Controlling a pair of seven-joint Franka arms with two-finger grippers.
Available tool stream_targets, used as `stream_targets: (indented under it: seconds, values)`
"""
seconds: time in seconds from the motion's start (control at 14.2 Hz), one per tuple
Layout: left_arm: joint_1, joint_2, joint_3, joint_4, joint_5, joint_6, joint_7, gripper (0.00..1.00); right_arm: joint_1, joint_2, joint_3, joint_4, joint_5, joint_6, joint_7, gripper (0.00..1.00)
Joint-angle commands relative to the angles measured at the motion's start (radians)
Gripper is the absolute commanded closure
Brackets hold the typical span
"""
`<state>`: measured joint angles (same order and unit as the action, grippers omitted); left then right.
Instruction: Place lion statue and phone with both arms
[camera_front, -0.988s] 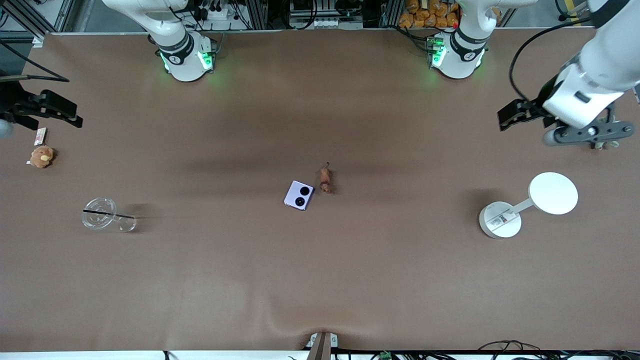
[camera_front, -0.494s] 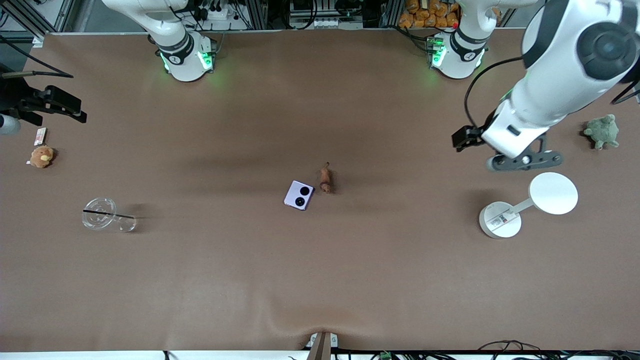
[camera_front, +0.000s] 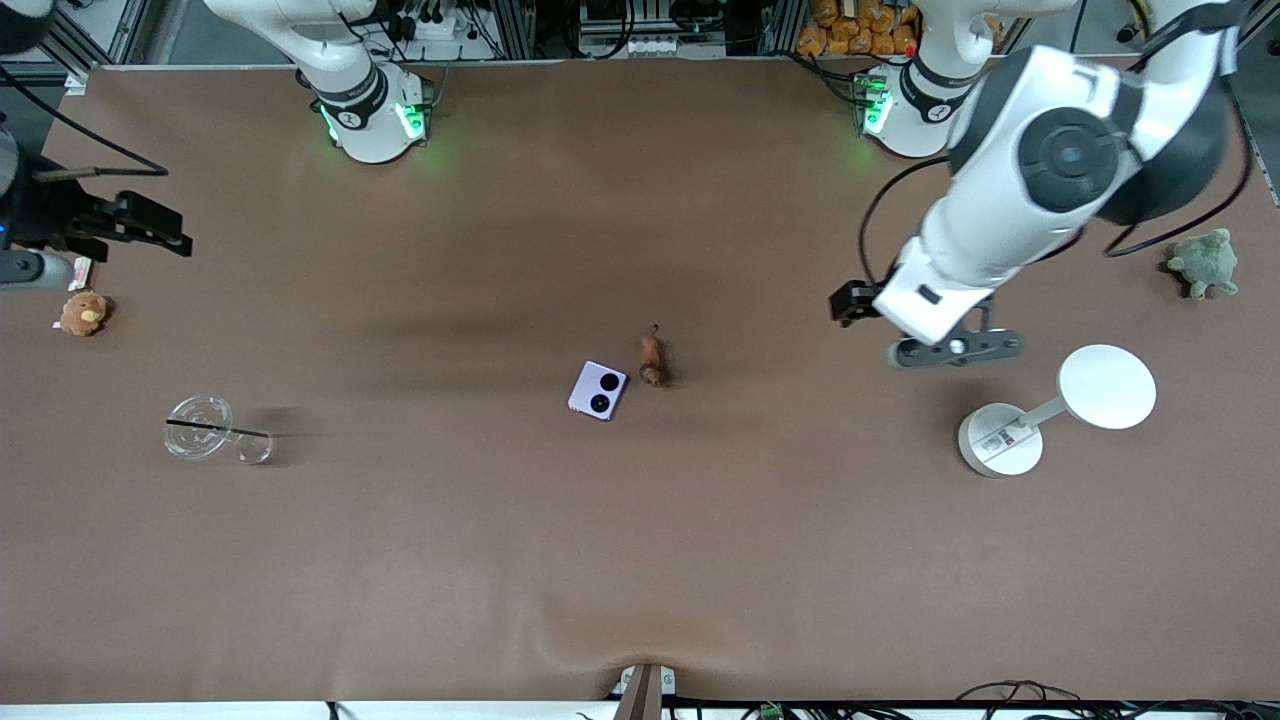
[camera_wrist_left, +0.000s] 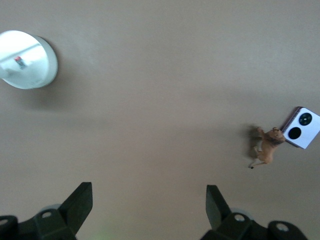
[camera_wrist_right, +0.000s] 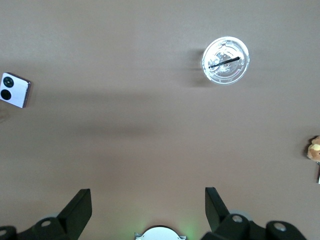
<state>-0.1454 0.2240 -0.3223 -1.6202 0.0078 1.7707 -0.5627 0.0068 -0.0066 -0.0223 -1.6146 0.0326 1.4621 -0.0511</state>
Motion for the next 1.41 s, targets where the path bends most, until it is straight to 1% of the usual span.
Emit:
stream_targets:
  seconds: [0.0, 0.14, 0.35, 0.56, 0.71, 0.85, 0.99, 1.13, 1.2, 1.34]
  values:
    - [-0.054, 0.041, -0.001, -0.001, 0.000, 0.059, -0.083, 0.00, -0.011, -0.075, -0.001, -0.112, -0.005, 0.052, 0.000, 0.00]
    - [-0.112, 0.081, 0.002, 0.000, 0.003, 0.114, -0.173, 0.00, -0.014, -0.111, -0.001, -0.174, -0.005, 0.092, 0.002, 0.00]
    - [-0.210, 0.161, 0.000, 0.008, 0.073, 0.211, -0.359, 0.00, -0.014, -0.165, -0.002, -0.257, -0.003, 0.141, 0.002, 0.00]
    - [-0.281, 0.242, 0.002, 0.020, 0.118, 0.326, -0.469, 0.00, -0.016, -0.222, -0.002, -0.358, -0.003, 0.207, 0.000, 0.00]
    - [-0.318, 0.325, 0.008, 0.083, 0.130, 0.377, -0.532, 0.00, -0.016, -0.259, -0.004, -0.410, -0.003, 0.247, 0.002, 0.00]
    - [-0.374, 0.429, 0.016, 0.175, 0.210, 0.388, -0.609, 0.00, -0.014, -0.260, -0.002, -0.398, -0.003, 0.257, 0.002, 0.00]
    - [-0.414, 0.517, 0.017, 0.244, 0.279, 0.391, -0.672, 0.00, -0.018, -0.230, -0.002, -0.326, -0.003, 0.256, 0.002, 0.00]
    - [-0.419, 0.549, 0.020, 0.243, 0.290, 0.435, -0.663, 0.00, -0.016, -0.167, -0.002, -0.234, -0.002, 0.248, -0.003, 0.00]
    - [-0.436, 0.566, 0.020, 0.243, 0.308, 0.459, -0.668, 0.03, -0.014, -0.139, -0.002, -0.190, -0.002, 0.224, -0.001, 0.00]
    - [-0.445, 0.583, 0.022, 0.241, 0.346, 0.466, -0.669, 0.10, -0.019, -0.103, -0.002, -0.108, 0.004, 0.179, -0.001, 0.00]
